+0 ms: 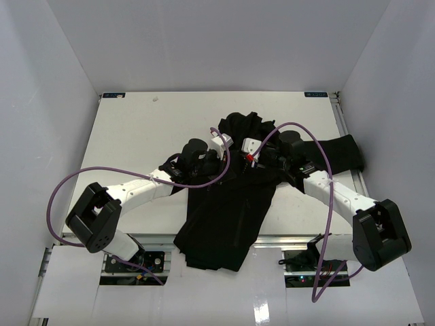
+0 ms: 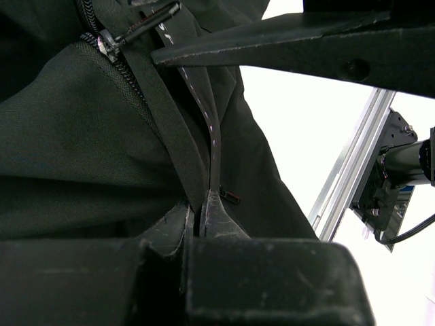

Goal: Zip up the jacket

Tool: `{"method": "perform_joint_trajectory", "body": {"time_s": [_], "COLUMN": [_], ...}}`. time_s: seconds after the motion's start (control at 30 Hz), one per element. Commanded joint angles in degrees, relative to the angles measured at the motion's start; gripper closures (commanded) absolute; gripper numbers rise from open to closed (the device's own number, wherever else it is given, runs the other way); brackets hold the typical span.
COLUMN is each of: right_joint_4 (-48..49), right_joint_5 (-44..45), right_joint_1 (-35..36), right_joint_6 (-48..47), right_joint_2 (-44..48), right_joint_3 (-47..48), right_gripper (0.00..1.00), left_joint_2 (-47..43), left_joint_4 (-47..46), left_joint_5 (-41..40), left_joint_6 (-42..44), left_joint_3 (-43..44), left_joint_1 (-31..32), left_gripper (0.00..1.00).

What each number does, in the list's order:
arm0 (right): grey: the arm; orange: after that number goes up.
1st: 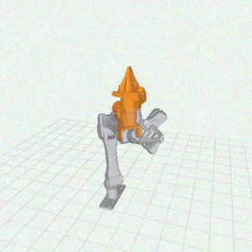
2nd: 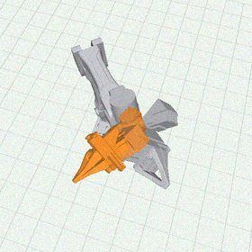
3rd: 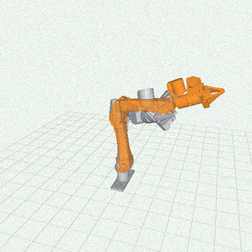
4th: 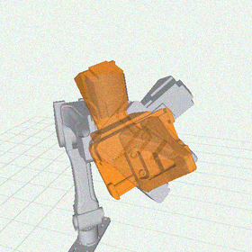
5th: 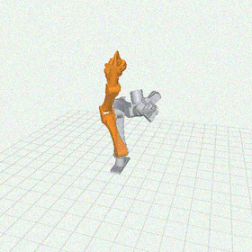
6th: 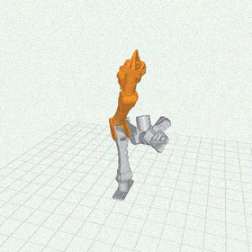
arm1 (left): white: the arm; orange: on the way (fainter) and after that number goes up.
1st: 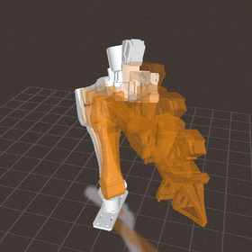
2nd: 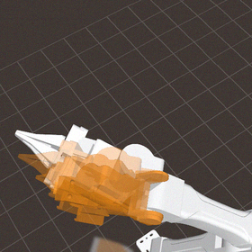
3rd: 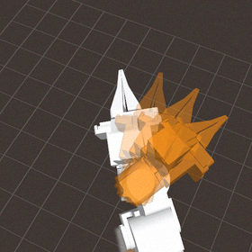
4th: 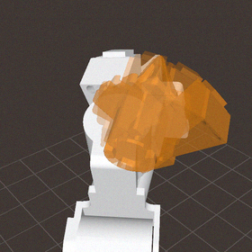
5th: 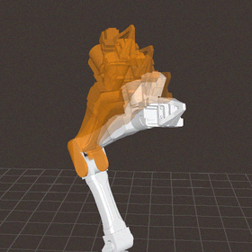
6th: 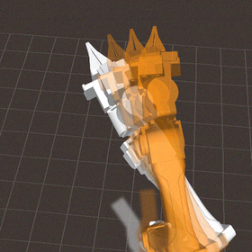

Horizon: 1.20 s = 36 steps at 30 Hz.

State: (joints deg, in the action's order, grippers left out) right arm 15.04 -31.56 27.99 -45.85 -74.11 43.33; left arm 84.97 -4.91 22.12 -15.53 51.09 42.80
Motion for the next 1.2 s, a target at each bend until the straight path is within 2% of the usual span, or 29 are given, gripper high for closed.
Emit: {"method": "perform_joint_trajectory", "body": {"time_s": [0.0,0.83,1.17], "right_joint_4": [3.2,4.1,5.4], "right_joint_5": [-1.6,-2.7,-2.9], "right_joint_1": [0.0,-0.1,-0.1], "right_joint_6": [0.4,2.2,3.6], "right_joint_2": [0.6,0.2,-0.9], "right_joint_3": [1.8,2.6,2.8], "right_gripper": [0.68,0.67,0.72], "left_joint_2": [-2.4,-2.1,-2.3], "left_joint_4": [0.2,0.3,0.2], "left_joint_5": [1.4,1.6,1.6], "left_joint_6": [-0.3,0.0,0.0], "left_joint_3": [-0.8,-1.0,-1.1], "left_joint_1": [-0.1,-0.1,-0.1], "left_gripper": [1.00,1.00,1.00]}}
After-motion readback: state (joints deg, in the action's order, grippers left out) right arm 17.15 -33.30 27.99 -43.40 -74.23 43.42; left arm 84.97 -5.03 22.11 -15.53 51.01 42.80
